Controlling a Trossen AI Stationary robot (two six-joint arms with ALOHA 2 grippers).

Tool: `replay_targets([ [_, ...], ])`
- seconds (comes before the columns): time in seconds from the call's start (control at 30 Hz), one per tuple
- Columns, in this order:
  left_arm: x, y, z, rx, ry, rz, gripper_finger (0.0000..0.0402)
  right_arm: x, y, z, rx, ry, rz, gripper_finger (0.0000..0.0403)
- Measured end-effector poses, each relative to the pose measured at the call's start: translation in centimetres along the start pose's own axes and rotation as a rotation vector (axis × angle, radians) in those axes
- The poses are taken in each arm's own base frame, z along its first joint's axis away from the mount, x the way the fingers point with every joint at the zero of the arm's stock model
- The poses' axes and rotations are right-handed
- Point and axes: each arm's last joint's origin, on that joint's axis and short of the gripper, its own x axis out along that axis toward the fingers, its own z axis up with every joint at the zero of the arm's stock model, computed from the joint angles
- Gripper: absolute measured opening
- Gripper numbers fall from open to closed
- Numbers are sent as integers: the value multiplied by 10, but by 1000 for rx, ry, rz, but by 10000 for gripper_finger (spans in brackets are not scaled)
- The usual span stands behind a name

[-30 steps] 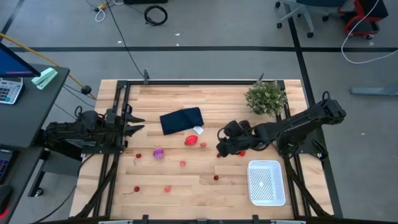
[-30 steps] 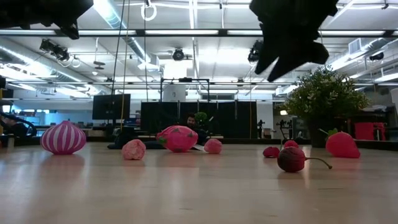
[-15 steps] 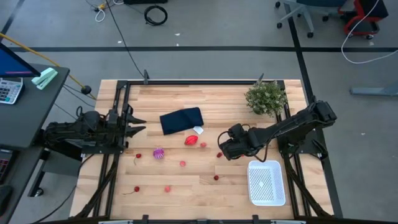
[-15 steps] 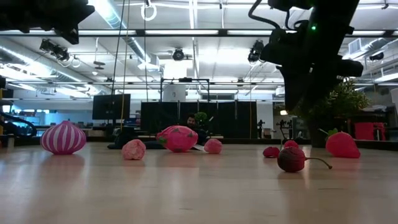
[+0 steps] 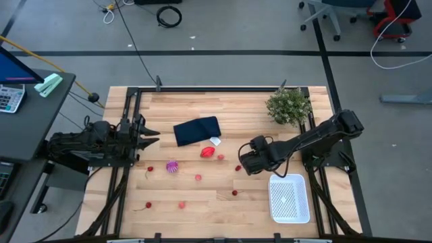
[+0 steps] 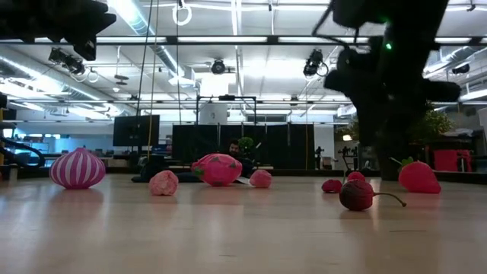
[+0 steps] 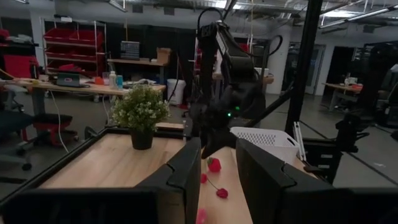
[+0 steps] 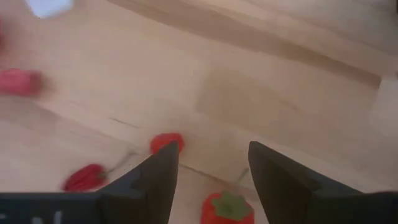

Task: Pick and placing Produce into tupperware
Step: Put the strawberry into the white bin

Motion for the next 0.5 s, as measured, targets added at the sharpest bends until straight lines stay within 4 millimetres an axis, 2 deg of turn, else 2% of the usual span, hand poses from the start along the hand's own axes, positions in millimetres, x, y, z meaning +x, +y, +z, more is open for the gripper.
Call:
replay_targets([
  [0.27, 0, 0, -2, -24, 17, 2, 107, 21, -15, -16, 74, 41, -75, 204],
  [0.5, 0, 0, -2, -29, 16, 2, 107, 23, -10, -16, 94, 33, -16, 204],
])
